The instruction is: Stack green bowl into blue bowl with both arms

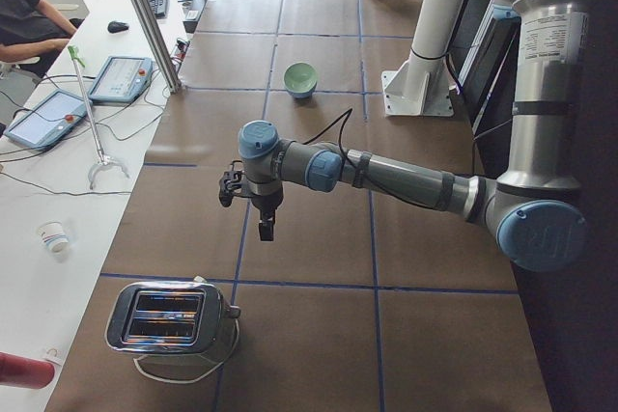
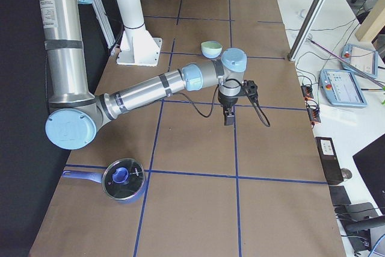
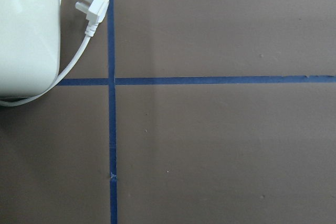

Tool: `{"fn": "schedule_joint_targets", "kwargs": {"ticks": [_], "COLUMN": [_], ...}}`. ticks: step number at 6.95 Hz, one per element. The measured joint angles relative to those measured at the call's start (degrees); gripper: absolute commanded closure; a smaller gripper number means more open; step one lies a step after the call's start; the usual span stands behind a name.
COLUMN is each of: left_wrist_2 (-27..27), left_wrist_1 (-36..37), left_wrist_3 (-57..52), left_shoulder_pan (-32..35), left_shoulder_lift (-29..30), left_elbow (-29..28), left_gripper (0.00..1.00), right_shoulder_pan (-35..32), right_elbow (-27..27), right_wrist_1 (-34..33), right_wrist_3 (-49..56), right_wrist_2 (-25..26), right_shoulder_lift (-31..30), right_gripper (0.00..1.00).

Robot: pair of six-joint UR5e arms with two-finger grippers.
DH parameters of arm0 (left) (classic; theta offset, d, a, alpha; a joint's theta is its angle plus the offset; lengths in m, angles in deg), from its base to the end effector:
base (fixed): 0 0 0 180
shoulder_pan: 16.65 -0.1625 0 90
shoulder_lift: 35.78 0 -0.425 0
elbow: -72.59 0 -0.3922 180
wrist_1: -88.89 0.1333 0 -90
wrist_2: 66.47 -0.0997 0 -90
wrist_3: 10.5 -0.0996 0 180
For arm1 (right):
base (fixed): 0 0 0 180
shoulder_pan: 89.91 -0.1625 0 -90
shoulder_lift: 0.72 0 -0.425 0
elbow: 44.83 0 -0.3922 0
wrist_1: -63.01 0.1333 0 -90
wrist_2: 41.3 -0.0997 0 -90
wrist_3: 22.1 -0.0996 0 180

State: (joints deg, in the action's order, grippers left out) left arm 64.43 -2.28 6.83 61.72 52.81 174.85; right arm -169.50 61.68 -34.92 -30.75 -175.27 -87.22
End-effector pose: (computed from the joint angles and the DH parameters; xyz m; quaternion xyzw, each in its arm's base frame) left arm 0.0317 -0.4916 0.5664 0.0081 0.3610 -0.0098 0.9325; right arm -0.0285 -0.5102 0.5017 0.0346 -0.3833 -0.0535 0.9214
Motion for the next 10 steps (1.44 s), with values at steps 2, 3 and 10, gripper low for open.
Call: {"fn": "schedule_joint_targets", "kwargs": {"ticks": [2, 3, 10], "left_wrist_2": [0.20, 0.18, 4.70], "left_wrist_1": [0.21, 0.52, 5.00], "left_wrist_3": [-7.88, -12.42, -17.35], "left_shoulder_pan": [3.98, 6.13, 8.48], "left_shoulder_lift": [-0.74, -0.63, -0.96], "left_elbow": [-3.26, -5.52, -7.67], "left_gripper": [0.00, 0.00, 0.00], "right_shoulder_pan": [-2.32, -2.87, -7.63], "right_elbow": [-4.19, -7.11, -12.83], "right_wrist_1": [1.03, 4.60, 19.67], "right_wrist_3": [2.72, 2.99, 2.63], "right_wrist_2": [-1.75, -1.87, -4.11], "right_shoulder_lift": [-0.74, -1.49, -11.18], "right_gripper": [0.00, 0.00, 0.00]}}
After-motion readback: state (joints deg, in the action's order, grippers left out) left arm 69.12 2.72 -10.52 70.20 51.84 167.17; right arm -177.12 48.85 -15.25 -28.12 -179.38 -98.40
